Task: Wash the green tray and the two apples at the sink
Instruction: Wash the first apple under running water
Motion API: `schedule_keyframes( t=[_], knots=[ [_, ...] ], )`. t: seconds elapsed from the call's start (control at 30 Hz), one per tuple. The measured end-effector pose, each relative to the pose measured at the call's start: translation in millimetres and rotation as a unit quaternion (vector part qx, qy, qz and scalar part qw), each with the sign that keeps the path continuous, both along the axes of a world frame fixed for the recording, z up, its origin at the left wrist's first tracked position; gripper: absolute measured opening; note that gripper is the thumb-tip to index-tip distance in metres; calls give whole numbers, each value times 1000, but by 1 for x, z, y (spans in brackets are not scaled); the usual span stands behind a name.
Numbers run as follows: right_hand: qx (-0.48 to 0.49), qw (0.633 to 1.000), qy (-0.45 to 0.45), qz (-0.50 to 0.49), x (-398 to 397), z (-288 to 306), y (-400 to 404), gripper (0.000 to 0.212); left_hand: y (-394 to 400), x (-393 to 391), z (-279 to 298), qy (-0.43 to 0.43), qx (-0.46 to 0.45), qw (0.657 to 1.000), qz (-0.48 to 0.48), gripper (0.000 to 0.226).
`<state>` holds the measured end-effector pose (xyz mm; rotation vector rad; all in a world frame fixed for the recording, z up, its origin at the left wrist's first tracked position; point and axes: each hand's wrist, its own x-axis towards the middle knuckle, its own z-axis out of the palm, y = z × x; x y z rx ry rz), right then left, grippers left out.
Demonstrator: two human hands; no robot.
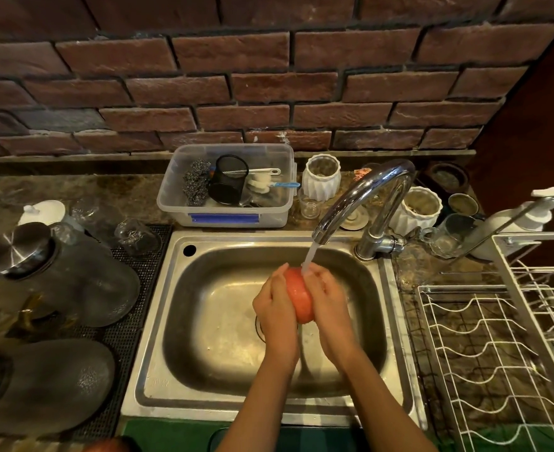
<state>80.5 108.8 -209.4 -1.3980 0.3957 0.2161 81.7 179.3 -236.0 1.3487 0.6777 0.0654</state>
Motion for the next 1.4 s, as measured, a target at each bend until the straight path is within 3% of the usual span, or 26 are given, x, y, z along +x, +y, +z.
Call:
schedule_keyframes(
  t=[0.1, 0.23, 0.33, 0.43, 0.57, 0.63, 0.7, 0.77, 0.83, 0.9, 0.97, 1.1, 1.2, 1.33, 1.4],
  knots=[
    [-7, 998, -59, 2, -12, -5, 3, 42, -5, 3, 2, 14, -46, 998, 29, 30],
    [-47, 995, -71, -50, -6, -6, 3, 27, -6, 0, 3, 33, -13, 999, -26, 34],
    [-35, 996, -20, -80, 7, -8, -1, 9, 6, 1, 4, 6, 14, 995, -104, 41],
    [-1, 986, 103, -130, 19, -6, -2, 16, 19, 0, 1, -44, 15, 984, -170, 62],
    [24, 989, 131, -65, 16, 1, 0, 27, 16, -1, 2, -64, 41, 993, -87, 45],
    [21, 997, 70, -25, 7, 2, 1, 21, 10, 1, 1, -28, 36, 999, -26, 32],
    [3, 1000, -6, 19, -1, 0, 4, 29, 5, 4, 1, 25, -10, 999, 29, 30],
    [-31, 999, -42, 16, -3, 0, 7, 35, 1, 6, 2, 62, -58, 995, 54, 33],
    [-44, 998, -43, -14, -1, -1, 9, 27, -2, 6, 3, 90, -69, 992, 48, 34],
    [-46, 998, -23, -42, 5, -2, 8, 15, -2, 4, 5, 93, -43, 995, 18, 29],
    [-48, 996, 19, -69, 12, -5, 4, 15, 2, -1, 7, 40, -1, 998, -45, 25],
    [-38, 990, 121, -70, 25, -4, -3, 30, 10, -8, 7, -69, 85, 974, -197, 53],
    [-10, 988, 149, -33, 22, 1, -4, 37, 7, -6, 7, -58, 110, 983, -138, 48],
    [-6, 999, 9, 45, 5, 0, 1, 32, 1, 4, 9, -41, 48, 998, -13, 21],
    [-1, 999, -28, 46, 0, -3, 4, 37, 1, 10, 10, -13, 39, 999, 10, 24]
  ],
)
